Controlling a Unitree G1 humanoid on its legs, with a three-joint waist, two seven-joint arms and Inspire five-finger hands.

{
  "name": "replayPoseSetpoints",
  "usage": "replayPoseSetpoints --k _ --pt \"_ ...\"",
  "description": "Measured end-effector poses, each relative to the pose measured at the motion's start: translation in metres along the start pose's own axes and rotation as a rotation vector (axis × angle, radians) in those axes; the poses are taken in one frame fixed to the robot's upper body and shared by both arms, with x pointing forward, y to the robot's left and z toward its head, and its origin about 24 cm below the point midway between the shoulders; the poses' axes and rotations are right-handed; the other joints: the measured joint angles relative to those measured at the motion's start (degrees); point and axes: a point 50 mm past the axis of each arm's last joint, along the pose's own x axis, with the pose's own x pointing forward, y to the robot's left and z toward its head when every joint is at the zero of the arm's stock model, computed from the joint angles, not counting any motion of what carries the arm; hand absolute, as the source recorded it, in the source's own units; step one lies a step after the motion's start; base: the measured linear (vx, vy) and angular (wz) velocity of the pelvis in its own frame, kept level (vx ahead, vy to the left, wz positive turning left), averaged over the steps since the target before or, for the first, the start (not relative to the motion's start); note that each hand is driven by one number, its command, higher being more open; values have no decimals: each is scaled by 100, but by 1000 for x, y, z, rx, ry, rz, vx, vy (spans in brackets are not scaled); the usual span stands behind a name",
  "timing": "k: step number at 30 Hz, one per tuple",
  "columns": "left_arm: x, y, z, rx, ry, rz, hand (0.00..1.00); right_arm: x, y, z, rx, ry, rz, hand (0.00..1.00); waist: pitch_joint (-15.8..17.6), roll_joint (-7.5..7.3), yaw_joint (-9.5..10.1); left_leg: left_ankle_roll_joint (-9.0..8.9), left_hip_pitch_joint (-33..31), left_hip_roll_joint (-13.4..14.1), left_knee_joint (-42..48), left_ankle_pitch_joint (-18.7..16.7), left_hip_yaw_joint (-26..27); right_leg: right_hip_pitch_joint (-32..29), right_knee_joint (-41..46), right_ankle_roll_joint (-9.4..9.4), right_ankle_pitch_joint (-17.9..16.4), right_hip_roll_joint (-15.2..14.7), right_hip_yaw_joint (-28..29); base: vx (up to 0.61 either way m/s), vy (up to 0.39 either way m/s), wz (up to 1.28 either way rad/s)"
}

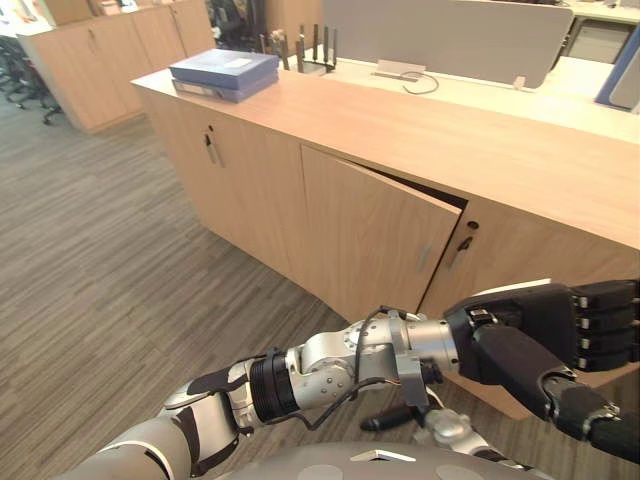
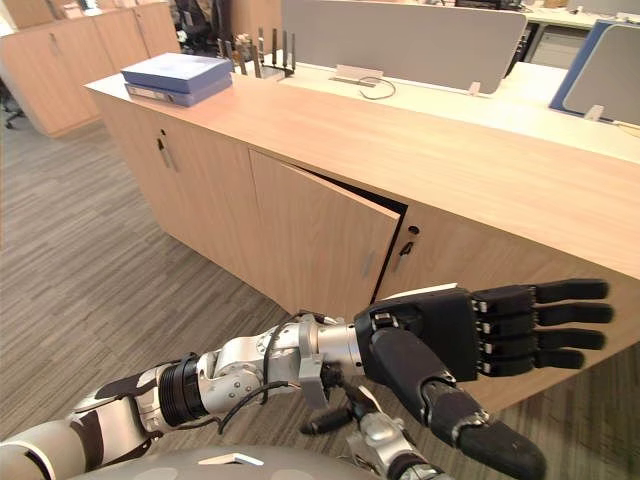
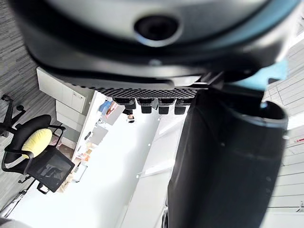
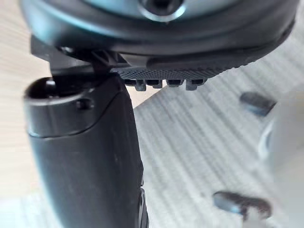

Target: Walk over to the cabinet, pick up the folder, carry it to the office cabinet, place the folder inside the office cabinet, then close the office cabinet door

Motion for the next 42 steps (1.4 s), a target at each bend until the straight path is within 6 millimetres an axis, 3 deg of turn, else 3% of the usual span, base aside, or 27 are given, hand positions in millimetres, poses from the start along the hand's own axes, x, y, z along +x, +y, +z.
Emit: replayPoseSetpoints --k 4,9,12,13,14,16,17,18,19,22,24,27,31,35,42 --pt "-15 6 -12 -59 -49 81 100 2 25 25 112 -113 82 100 0 0 17 29 42 17 12 -19 -29 152 -122 -17 56 53 -26 92 -39 1" --pt "-64 40 -14 -64 -146 345 100 0 25 17 126 -104 87 100 58 -65 7 34 168 11 13 -69 -67 301 -164 -25 48 76 -32 24 -5 0" --pt "-123 65 -31 -24 -163 624 100 -4 18 -5 130 -46 76 100 167 -150 -7 15 255 10 12 -83 -70 382 -159 -37 38 90 -31 -54 -11 -3" --pt "-153 73 -43 -8 -136 761 100 -5 13 -12 147 -14 55 100 191 -162 8 6 261 11 9 -90 -49 356 -155 -54 22 88 -30 -58 -1 -5" --pt "-168 77 -49 4 -112 832 100 -5 10 -14 148 -7 44 100 224 -165 14 7 261 9 8 -89 -53 337 -155 -62 13 87 -34 -91 -5 1" --pt "-228 85 -79 9 11 1118 100 -7 -3 -29 201 50 -16 100 291 -184 36 -23 260 4 1 -108 -105 371 -154 -55 -41 85 -74 -83 -8 12" --pt "-243 85 -87 12 60 1193 100 -8 -5 -33 193 66 -33 100 292 -188 45 -23 259 4 -5 -108 -128 385 -157 -50 -48 84 -105 -56 -10 9" --pt "-281 78 -111 -11 186 1365 100 -10 -9 -40 228 97 -63 100 300 -206 58 -24 260 10 -13 -108 -141 397 -166 -47 -53 88 -129 -30 -8 8" --pt "-295 75 -119 -18 245 1423 100 -10 -11 -41 228 103 -72 100 303 -211 58 -24 258 9 -13 -108 -153 405 -168 -44 -55 87 -144 -19 -6 7" --pt "-342 47 -160 -2 647 1572 100 -13 -17 -49 245 129 -126 100 361 -236 150 -11 337 -26 -12 -115 -187 527 -184 -7 -58 51 -187 18 12 10" --pt "-354 46 -161 31 707 1647 100 -15 -21 -53 260 141 -150 100 375 -259 214 -7 368 -50 -12 -115 -238 605 -193 14 -45 33 -239 15 14 11" --pt "-372 34 -174 -105 660 1888 100 -16 -21 -57 330 162 -176 100 387 -275 197 -4 480 -66 -15 -143 -216 692 -197 32 -70 16 -231 14 12 -4" --pt "-379 26 -178 -179 621 2001 100 -16 -22 -58 350 168 -196 100 403 -292 220 -17 499 -67 -17 -162 -205 702 -197 45 -87 15 -233 17 6 -1" --pt "-378 27 -178 -142 673 1985 100 -14 -23 -53 286 167 -184 100 469 -272 238 -13 549 -76 -19 -169 -253 788 -196 70 -118 12 -275 15 5 7" --pt "-368 43 -169 97 932 1765 100 -11 -21 -46 113 170 -136 100 493 -242 286 -17 533 -83 -23 -177 -303 803 -196 101 -169 11 -323 9 5 3"
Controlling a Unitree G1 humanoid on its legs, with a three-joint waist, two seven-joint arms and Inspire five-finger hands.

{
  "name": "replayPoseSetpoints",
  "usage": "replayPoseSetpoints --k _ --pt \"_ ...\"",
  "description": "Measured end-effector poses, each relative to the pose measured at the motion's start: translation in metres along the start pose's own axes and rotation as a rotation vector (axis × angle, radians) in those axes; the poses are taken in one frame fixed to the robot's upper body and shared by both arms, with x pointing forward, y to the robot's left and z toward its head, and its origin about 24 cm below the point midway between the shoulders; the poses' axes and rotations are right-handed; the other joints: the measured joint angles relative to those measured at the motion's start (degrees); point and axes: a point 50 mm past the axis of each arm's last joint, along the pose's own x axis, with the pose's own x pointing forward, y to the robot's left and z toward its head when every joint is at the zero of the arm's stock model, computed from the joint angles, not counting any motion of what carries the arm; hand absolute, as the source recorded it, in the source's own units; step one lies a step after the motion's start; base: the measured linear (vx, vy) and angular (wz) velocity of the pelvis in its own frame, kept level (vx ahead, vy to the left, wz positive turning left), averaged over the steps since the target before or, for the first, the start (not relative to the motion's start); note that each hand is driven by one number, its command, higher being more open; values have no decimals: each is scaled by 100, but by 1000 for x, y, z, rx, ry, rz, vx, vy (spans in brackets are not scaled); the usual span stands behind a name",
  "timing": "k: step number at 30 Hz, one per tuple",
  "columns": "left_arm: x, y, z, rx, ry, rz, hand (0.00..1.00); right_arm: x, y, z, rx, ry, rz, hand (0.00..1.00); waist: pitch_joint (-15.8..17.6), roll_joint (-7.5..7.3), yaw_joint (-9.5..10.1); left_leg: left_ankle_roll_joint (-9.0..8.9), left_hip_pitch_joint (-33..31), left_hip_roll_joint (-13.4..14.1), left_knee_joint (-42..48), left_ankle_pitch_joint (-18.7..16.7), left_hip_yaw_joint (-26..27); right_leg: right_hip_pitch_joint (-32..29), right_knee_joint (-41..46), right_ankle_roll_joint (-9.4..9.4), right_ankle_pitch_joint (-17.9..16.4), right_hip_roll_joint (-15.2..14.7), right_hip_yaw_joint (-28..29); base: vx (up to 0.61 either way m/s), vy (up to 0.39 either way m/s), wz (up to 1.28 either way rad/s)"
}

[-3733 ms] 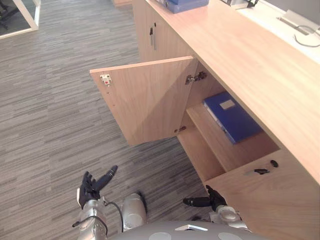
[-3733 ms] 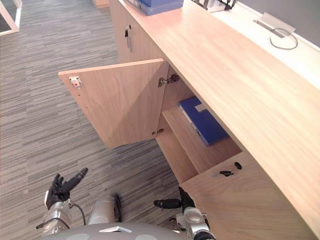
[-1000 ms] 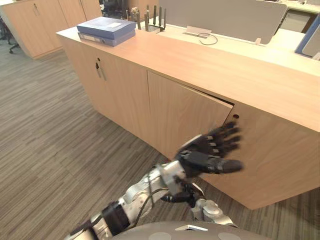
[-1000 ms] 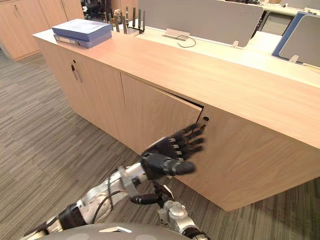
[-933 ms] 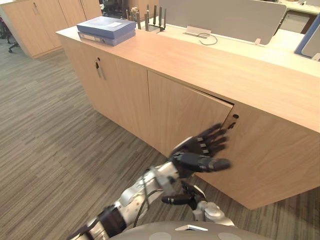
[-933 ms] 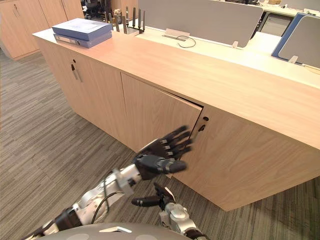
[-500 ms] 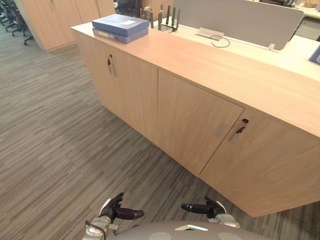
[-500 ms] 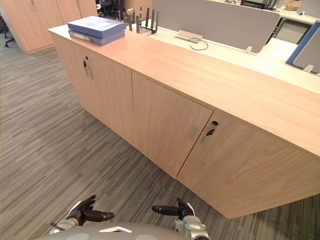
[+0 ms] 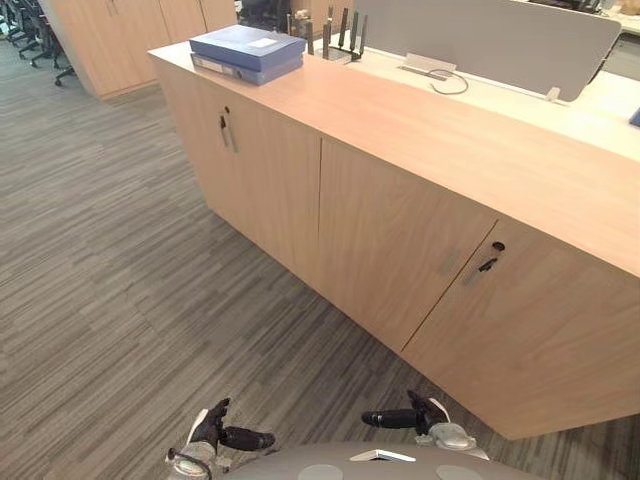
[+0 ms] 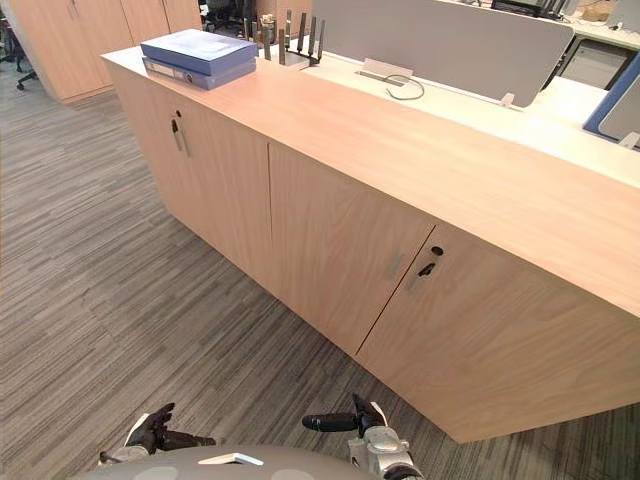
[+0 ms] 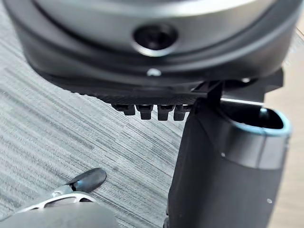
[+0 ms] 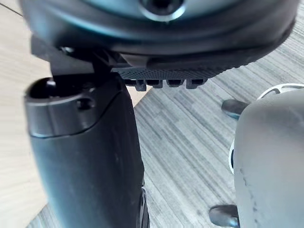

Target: Walk over to the cabinet, pick up the folder, carry it to the office cabinet, place the folder inside the office cabinet, then close the office cabinet door

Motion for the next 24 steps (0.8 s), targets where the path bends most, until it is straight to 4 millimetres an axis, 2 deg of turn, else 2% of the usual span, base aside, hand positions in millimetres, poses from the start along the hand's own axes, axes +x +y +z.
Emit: replayPoseSetpoints --k 5,11,24 --pt "2 -4 10 155 -37 -42 100 1 0 6 -36 -13 9 100 66 21 -2 -8 2 0 0 -21 11 -4 0 -9 -2 1 8 0 0 0" --pt "4 -5 17 168 -55 -55 100 2 0 10 -33 -18 12 100 123 49 -22 -30 16 -1 2 -65 61 -17 0 -9 -2 12 40 22 5 -4" --pt "4 -5 15 159 -41 -53 100 2 0 11 -30 -20 13 100 142 62 -65 -30 55 0 1 -80 73 15 -2 -4 -6 9 20 2 0 0"
